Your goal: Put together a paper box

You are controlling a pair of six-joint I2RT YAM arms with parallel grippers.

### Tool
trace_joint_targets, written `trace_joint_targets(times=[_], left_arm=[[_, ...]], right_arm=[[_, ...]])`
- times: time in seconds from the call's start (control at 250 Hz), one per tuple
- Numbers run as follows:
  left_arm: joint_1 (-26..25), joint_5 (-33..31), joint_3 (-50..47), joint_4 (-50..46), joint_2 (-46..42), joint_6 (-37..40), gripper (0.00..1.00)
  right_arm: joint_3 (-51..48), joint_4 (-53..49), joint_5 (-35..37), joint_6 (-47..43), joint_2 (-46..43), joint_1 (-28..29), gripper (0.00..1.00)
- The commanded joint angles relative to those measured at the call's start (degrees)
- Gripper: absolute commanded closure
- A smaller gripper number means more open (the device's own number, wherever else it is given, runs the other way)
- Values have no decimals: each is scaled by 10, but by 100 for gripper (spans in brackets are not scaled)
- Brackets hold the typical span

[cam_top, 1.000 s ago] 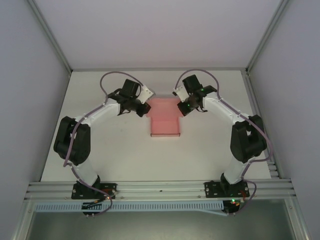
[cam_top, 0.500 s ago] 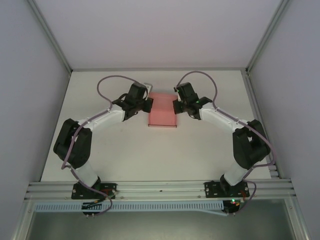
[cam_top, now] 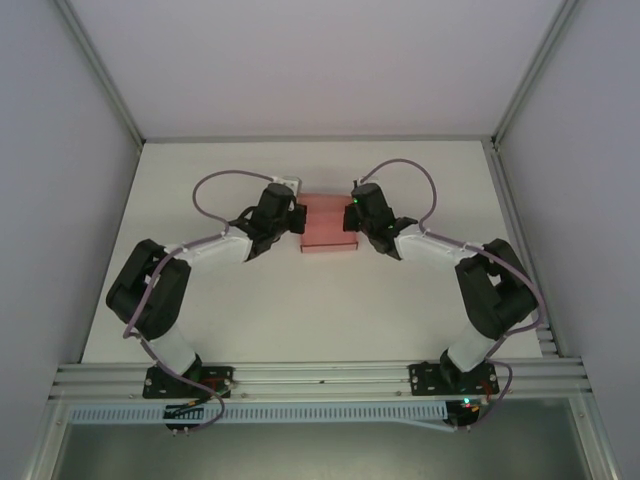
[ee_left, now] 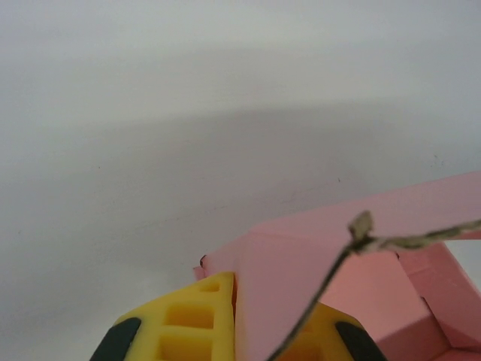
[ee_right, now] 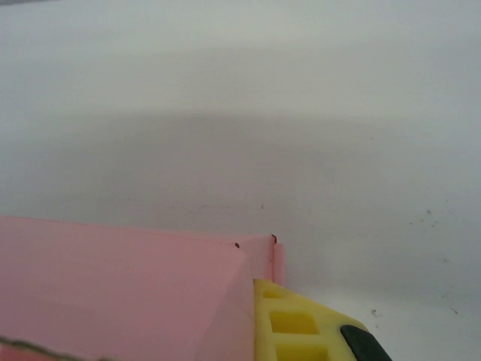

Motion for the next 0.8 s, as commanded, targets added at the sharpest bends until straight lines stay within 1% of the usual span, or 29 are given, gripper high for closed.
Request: trace_joint_targets(times=[0.0, 0.096, 0.192, 0.311, 0.431, 0.539, 0.651, 0.719, 0.799], left_arm=[[-8, -7, -15, 64, 6, -35, 100], [-14, -15, -41, 92, 0, -31, 100], [-18, -11, -76, 118, -7, -42, 100], [-33, -17, -144, 188, -23, -40, 100], [-53, -13, -179, 228, -27, -41, 100], [-69, -16, -180, 226, -25, -49, 100], [-71, -20, -174, 218, -23, -103, 100], [-72, -20, -155, 207, -26, -125, 100], [-77, -26, -132, 192, -28, -127, 100]], right_arm=[[-31, 79, -27, 12, -1, 1, 100], [-52, 93, -43, 5, 7, 4, 100], [-94, 134, -37, -5, -1, 10, 100], [-147, 169, -19, -14, -22, 18, 100], [-199, 217, 4, -11, -38, 27, 100], [-228, 243, 7, 2, -40, 32, 100], [-238, 248, 3, 14, -35, 42, 100], [-236, 244, 11, 14, -31, 49, 100], [-232, 237, 16, 14, -30, 54, 100]])
